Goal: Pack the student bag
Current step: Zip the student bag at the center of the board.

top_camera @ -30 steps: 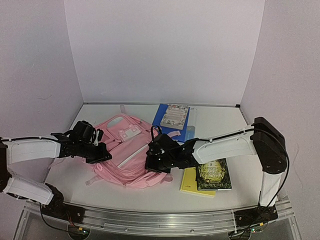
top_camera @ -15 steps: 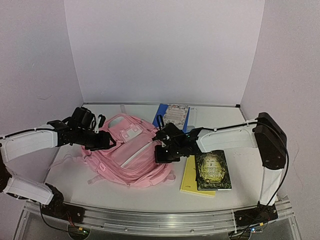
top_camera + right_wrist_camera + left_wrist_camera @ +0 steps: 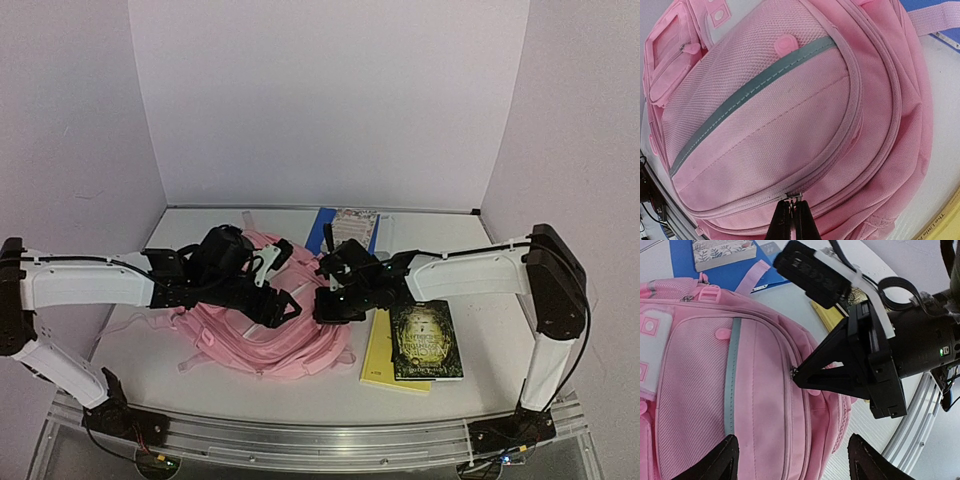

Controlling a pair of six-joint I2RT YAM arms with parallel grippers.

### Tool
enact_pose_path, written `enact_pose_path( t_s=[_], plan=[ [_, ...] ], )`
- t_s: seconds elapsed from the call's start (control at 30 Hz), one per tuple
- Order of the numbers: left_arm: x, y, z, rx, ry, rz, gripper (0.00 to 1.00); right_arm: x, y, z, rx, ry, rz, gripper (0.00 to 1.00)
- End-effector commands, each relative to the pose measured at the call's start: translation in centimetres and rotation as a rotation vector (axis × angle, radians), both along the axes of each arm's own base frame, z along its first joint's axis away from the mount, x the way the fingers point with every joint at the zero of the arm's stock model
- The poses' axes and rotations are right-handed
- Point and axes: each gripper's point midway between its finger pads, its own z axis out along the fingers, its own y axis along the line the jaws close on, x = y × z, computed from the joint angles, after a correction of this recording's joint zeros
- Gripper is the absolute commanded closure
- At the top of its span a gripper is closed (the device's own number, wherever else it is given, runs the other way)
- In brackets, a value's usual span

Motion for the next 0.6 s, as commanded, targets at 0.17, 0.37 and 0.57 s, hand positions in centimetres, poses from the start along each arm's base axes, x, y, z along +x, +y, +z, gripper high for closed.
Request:
enact_pose_path(
  t_s=[0.17,0.37,0.57],
  plan=[
    [0.5,-2.9,-1.3,0.048,-0.215,0.015,0.48,0.4,0.8,3.8,0.102,-0.036,-0.008,1.00],
    [1.2,-3.3,-3.6,0.100,-0.216,0.053,0.57,0.5,0.8,4.4,0.113,-0.041,-0.018,1.00],
    [1.9,-3.3,-4.2,0.090,-0.232,0.087,0.64,0.4,0.5,4.6,0.117,-0.043,-0.027,1.00]
  ],
)
